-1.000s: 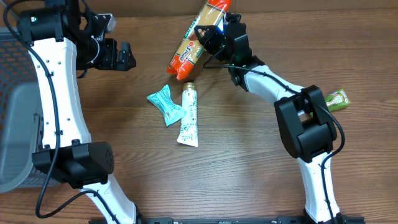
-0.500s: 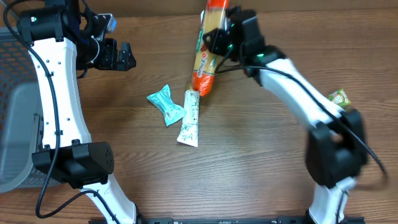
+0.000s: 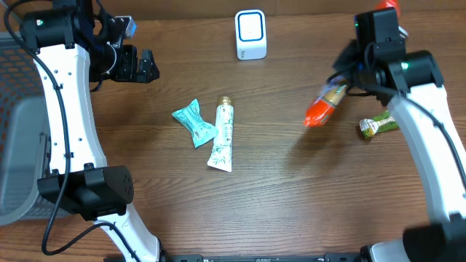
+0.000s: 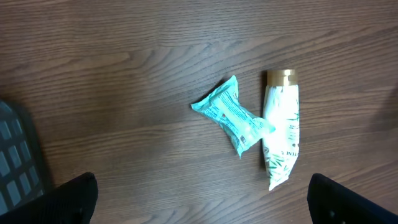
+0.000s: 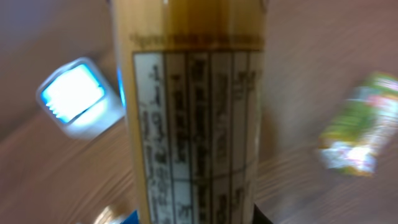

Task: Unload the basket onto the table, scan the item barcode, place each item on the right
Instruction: 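Carry the pasta pack right and release it beside the green tea packet, then reach to the white leaf-print tube and grasp it with right gripper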

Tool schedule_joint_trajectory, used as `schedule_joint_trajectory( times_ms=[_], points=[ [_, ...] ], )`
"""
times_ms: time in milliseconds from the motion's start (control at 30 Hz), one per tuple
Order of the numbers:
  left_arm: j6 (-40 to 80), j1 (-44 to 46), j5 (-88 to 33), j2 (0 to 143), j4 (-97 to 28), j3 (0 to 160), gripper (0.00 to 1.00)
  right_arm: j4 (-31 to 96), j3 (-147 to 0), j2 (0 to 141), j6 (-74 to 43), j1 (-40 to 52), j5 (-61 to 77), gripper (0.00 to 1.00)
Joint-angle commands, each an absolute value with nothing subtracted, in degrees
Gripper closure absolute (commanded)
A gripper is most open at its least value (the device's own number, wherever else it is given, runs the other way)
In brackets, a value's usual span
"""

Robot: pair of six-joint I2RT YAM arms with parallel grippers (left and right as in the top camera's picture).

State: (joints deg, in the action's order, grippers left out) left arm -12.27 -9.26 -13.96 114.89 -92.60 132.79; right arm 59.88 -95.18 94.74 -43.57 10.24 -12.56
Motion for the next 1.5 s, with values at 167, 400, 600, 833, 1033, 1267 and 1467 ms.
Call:
schedule_joint_trajectory(
  times_ms=[167,400,600,833,1033,1267,1467],
  points=[
    [-13.30,-9.19,-14.63,115.50,-92.55,133.14,0.00,45.65,-90.00,106.72,-54.19,4.69,-18.41,0.96],
    [-13.30,-9.19,-14.63,115.50,-92.55,133.14,0.00,49.41,-90.00,109.97,-60.12,-2.35,-18.81,0.96],
    [-13.30,-9.19,-14.63,115.50,-92.55,133.14,0.00,54.17,-90.02,109.95,-56.73,-7.07,-14.48,0.93],
    [-13.30,-9.19,-14.63,115.50,-92.55,133.14,0.00,56.95,-93.62,109.47,-39.90,-7.97,-0.95,0.41],
    [-13.30,-9.21,-14.61,115.50,-92.55,133.14,0.01,64.20,-101.58,106.21,-30.11,-5.30,8.49,0.39],
    [-13.30,-9.34,-14.61,115.50,-92.55,133.14,0.00,67.59,-100.95,105.69,-24.51,9.28,12.47,0.37],
    [-13.30,-9.34,-14.61,115.50,-92.55,133.14,0.00,63.92,-97.23,106.59,-24.03,25.39,5.04,0.27]
  ],
)
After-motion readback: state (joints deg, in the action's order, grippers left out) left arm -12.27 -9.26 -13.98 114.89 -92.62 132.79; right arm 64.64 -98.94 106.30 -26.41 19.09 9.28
